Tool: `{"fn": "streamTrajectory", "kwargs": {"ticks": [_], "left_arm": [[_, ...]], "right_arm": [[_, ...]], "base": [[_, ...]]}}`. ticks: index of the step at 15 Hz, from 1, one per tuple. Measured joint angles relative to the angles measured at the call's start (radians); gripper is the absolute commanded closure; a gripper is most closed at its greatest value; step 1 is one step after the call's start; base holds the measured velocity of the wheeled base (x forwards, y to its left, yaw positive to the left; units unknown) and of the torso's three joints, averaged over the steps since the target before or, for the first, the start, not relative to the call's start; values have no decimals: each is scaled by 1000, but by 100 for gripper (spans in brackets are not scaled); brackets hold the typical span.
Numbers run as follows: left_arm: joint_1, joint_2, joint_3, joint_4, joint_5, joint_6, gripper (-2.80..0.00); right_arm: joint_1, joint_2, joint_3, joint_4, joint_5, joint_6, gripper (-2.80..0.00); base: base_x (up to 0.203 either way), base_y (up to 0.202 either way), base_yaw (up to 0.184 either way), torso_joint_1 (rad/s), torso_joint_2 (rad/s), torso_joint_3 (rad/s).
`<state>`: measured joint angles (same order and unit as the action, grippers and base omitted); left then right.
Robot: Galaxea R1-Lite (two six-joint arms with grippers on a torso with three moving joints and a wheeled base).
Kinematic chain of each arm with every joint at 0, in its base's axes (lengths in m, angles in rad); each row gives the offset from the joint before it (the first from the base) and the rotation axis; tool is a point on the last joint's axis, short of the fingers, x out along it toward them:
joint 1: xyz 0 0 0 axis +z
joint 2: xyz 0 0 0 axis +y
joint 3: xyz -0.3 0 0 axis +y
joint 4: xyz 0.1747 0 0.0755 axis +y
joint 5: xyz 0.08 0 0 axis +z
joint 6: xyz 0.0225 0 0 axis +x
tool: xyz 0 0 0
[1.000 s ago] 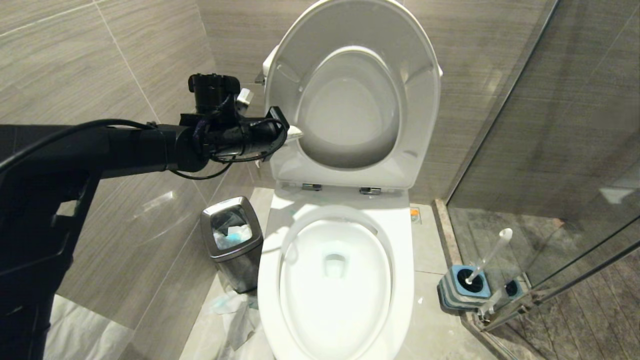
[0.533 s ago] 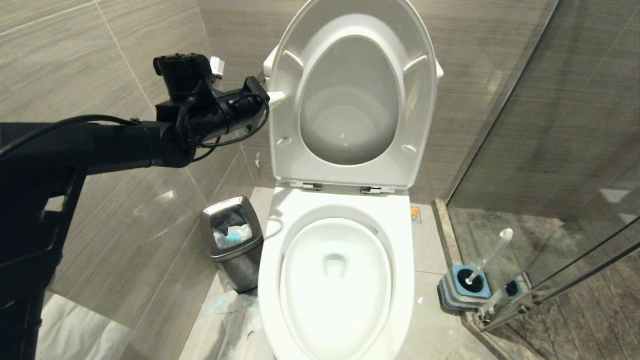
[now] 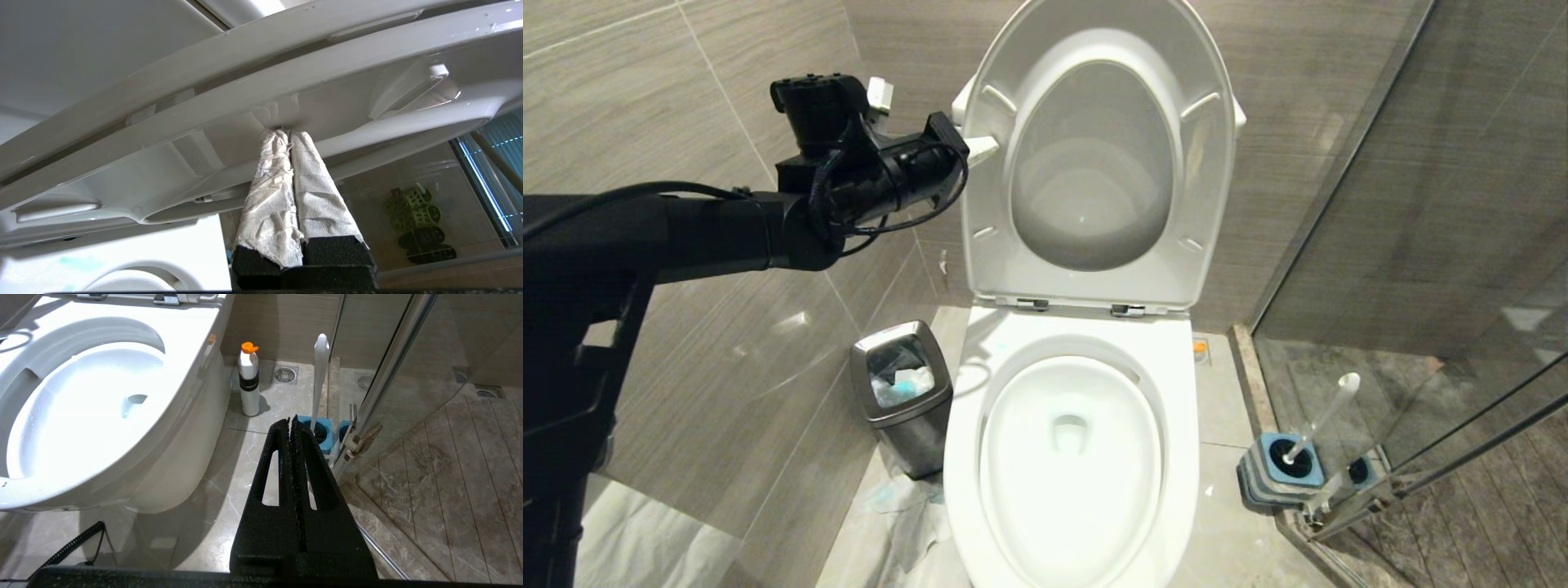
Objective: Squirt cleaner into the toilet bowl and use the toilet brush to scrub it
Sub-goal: Use the left hand to lift the toilet lid slightly
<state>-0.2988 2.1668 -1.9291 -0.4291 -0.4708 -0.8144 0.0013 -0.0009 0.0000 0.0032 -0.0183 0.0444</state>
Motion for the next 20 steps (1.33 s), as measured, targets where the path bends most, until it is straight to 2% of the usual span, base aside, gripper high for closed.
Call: {"fn": "streamTrajectory", "kwargs": {"ticks": [4,8,12,20], "left_arm": [[-16,2,-4,-44,4,8,0],[-22,33,-7,-102,4,85,0],[-21,70,-7,-123,4,122,0],[-22,114,-11,-120,4,131,0]], "right_arm": [[0,0,0,0,0,0,0],[0,0,0,0,0,0,0],[0,0,0,0,0,0,0],[0,0,0,0,0,0,0]], "base": [[0,0,0,0,0,0],[0,0,0,0,0,0],[0,0,0,0,0,0],[0,0,0,0,0,0]]}}
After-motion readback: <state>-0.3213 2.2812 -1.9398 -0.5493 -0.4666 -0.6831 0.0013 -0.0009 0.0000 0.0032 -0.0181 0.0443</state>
